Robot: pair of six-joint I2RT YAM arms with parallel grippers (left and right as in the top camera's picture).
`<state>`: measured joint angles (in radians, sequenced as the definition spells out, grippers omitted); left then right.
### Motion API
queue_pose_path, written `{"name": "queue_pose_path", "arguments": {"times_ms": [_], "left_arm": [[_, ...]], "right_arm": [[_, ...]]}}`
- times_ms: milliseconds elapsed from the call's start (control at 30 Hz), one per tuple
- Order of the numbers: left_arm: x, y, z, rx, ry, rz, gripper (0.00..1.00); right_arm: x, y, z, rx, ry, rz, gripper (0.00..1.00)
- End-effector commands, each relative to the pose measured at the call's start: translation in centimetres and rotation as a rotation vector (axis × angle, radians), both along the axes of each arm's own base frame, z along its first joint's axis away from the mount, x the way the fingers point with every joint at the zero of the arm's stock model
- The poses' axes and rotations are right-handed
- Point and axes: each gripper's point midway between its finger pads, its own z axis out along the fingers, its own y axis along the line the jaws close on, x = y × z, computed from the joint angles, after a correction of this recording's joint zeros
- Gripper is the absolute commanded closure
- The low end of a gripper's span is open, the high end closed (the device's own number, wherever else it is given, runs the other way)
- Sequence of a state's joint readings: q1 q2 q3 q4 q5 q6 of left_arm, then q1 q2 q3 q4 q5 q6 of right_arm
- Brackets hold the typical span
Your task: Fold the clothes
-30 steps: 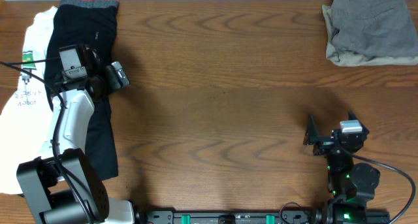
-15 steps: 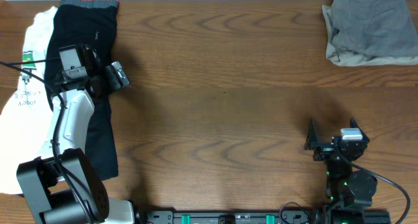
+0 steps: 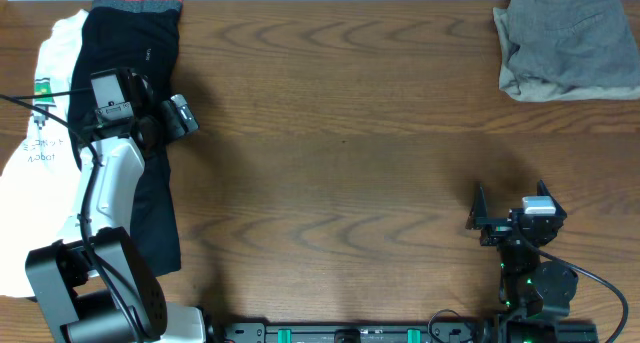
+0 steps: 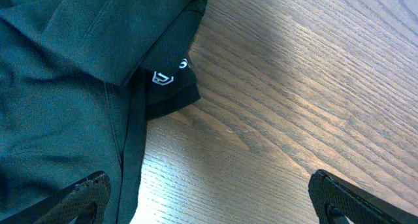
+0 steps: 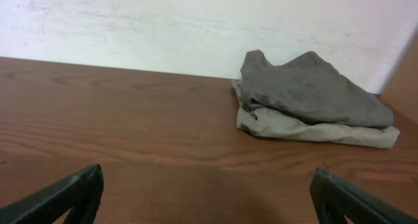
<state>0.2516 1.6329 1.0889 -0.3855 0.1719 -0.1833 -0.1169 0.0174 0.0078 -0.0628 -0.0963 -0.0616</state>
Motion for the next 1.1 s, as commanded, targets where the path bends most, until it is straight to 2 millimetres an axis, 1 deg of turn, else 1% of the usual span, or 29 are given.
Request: {"name": "queue_pose_path", "arguments": {"times_ms": [0, 267, 367, 400, 467, 500, 633, 733, 833, 933, 1067], "left_arm": [[-0.3, 0.2, -0.8, 0.008, 0.024, 0.002, 0.02], [-0.3, 0.2, -0.8, 0.007, 0.024, 0.002, 0.02], [-0.4, 0.1, 0.0, 0.012, 0.009, 0.002, 0.02], [-0.6, 0.2, 0.5, 0.017, 0.004, 0.004, 0.02], [-0.7, 0.2, 2.1, 0.029, -0.033, 0.009, 0.02], [-0.6, -0.1, 3.0, 0.026, -0.059, 0.002, 0.02], [-1.2, -2.1, 7.9, 0.058, -0.205, -0.049, 0.02], [-2.6, -4.0, 11.0, 0.082, -0.314, -0.096, 0.02], [-4.6, -5.4, 12.5, 0.122, -0.402, -0.151, 0.02], [-7.0, -5.8, 12.7, 0.155, -0.477, -0.167, 0.02], [-9.8, -5.8, 12.0, 0.192, -0.570, -0.152, 0.02]], "right_arm": [[0.0, -0.3, -0.1, 0.008, 0.003, -0.018, 0.01], [0.0, -0.3, -0.1, 0.008, 0.003, -0.018, 0.01], [0.0, -0.3, -0.1, 0.008, 0.003, -0.018, 0.01], [0.0, -0.3, -0.1, 0.008, 0.003, -0.018, 0.01], [0.0, -0.3, -0.1, 0.008, 0.003, -0.018, 0.01], [0.0, -0.3, -0.1, 0.008, 0.003, -0.018, 0.01], [0.0, -0.3, -0.1, 0.008, 0.003, -0.018, 0.01], [0.0, -0.3, -0.1, 0.008, 0.003, -0.018, 0.01], [0.0, -0.3, -0.1, 0.008, 0.003, -0.018, 0.01], [0.0, -0.3, -0.1, 0.008, 0.003, -0.018, 0.01], [0.0, -0.3, -0.1, 0.008, 0.003, -0.018, 0.01]]}}
